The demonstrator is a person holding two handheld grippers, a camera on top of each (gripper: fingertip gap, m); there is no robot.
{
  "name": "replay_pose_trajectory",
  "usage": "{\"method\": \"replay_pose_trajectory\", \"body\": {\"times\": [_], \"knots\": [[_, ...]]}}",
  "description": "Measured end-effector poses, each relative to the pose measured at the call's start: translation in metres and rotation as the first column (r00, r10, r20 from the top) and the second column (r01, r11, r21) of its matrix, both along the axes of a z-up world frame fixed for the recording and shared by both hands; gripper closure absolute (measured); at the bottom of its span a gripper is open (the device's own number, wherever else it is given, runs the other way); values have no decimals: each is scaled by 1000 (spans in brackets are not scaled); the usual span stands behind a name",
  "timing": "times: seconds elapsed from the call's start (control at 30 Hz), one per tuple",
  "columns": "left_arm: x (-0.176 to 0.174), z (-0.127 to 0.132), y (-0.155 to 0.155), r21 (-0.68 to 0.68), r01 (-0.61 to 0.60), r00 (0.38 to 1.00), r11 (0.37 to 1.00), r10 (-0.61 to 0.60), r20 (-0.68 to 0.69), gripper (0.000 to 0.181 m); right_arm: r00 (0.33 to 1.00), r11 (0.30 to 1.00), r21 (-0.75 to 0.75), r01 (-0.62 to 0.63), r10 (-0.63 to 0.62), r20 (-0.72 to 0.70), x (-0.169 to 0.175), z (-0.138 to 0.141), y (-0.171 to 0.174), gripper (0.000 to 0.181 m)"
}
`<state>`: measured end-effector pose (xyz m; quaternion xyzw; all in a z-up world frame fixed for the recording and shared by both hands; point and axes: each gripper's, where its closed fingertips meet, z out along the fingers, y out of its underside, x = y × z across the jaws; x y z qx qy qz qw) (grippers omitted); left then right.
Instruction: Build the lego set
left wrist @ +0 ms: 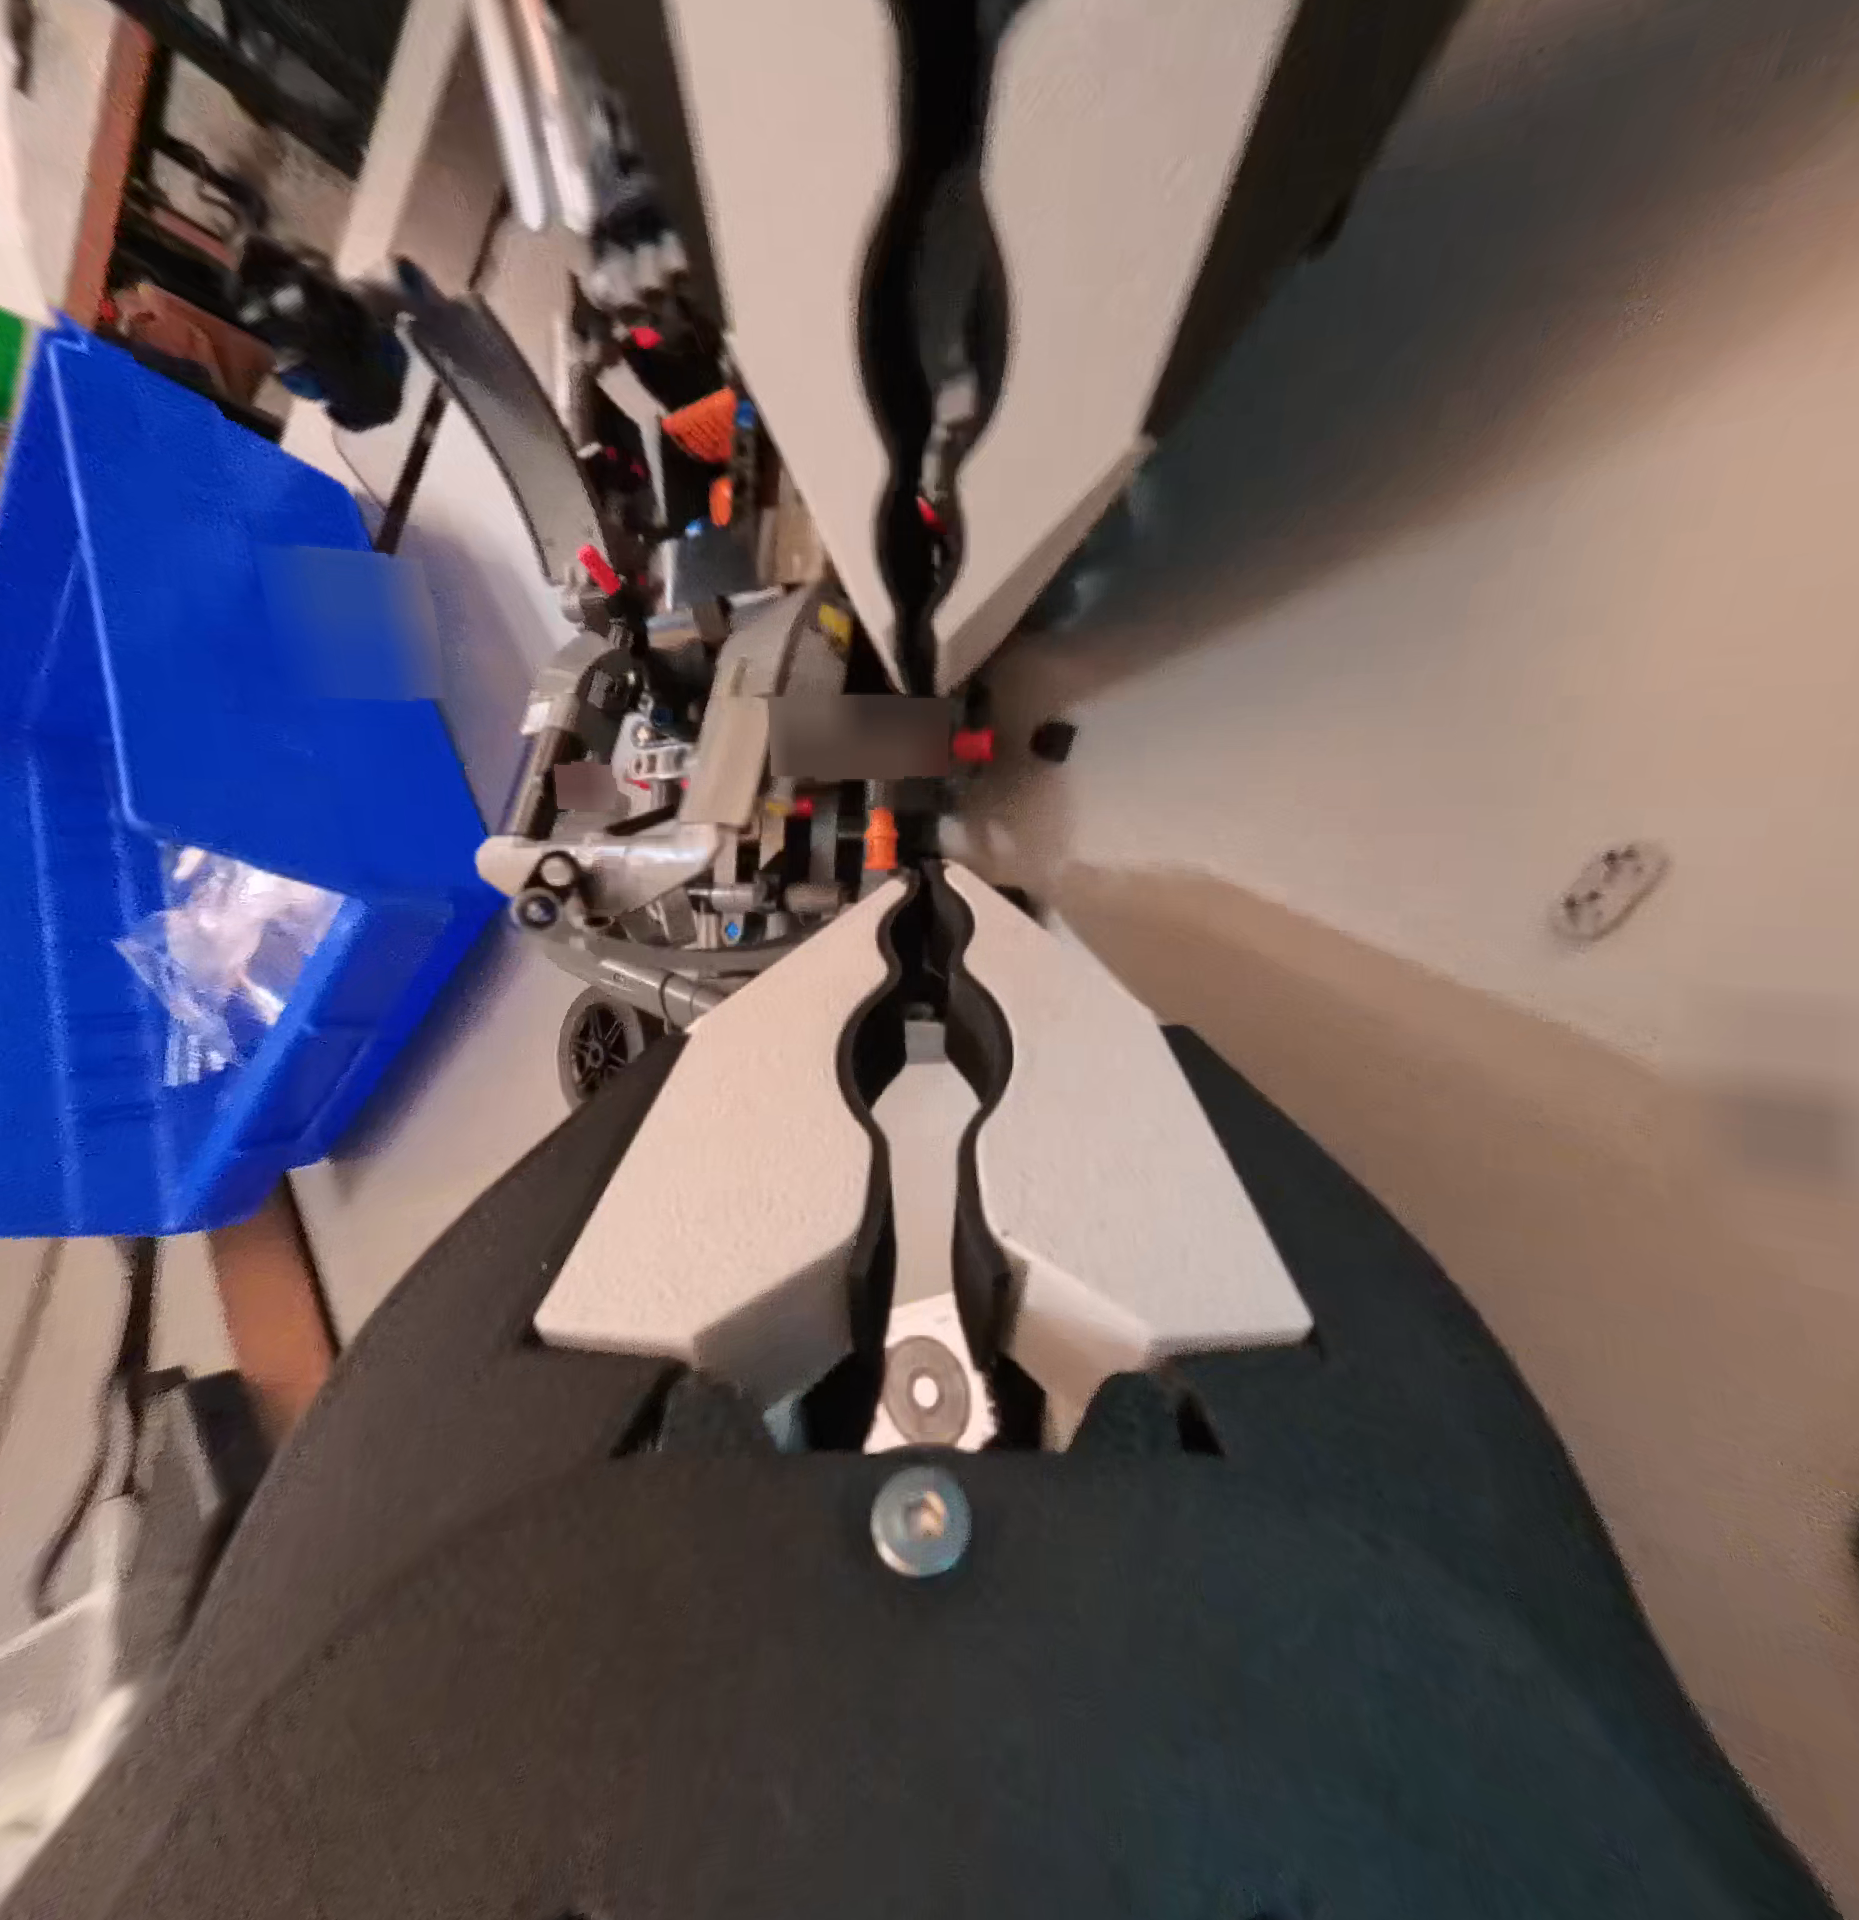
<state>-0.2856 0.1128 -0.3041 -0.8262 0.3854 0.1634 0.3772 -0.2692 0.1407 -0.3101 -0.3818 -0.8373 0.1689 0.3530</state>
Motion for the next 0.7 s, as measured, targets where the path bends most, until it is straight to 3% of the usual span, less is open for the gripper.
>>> {"method": "replay_pose_trajectory", "body": {"times": [0.23, 0.43, 0.63, 0.7], "knots": [[0, 1, 19, 90, -68, 997, 994, 72, -41, 181, 1000, 999, -39, 5, -5, 15, 0, 0, -1, 181], [-6, -14, 27, 52, -114, 986, 992, 119, -119, 165, 1000, 999, -40, 6, -5, 14, 0, 0, -1, 181], [-2, -15, 29, 31, -100, 993, 994, 102, -54, 171, 1000, 999, -49, 6, -5, 15, 0, 0, -2, 181], [-2, -15, 32, 0, -116, 992, 993, 116, 51, 167, 999, 998, -69, -11, 14, 44, 2, -5, -6, 181]]}}
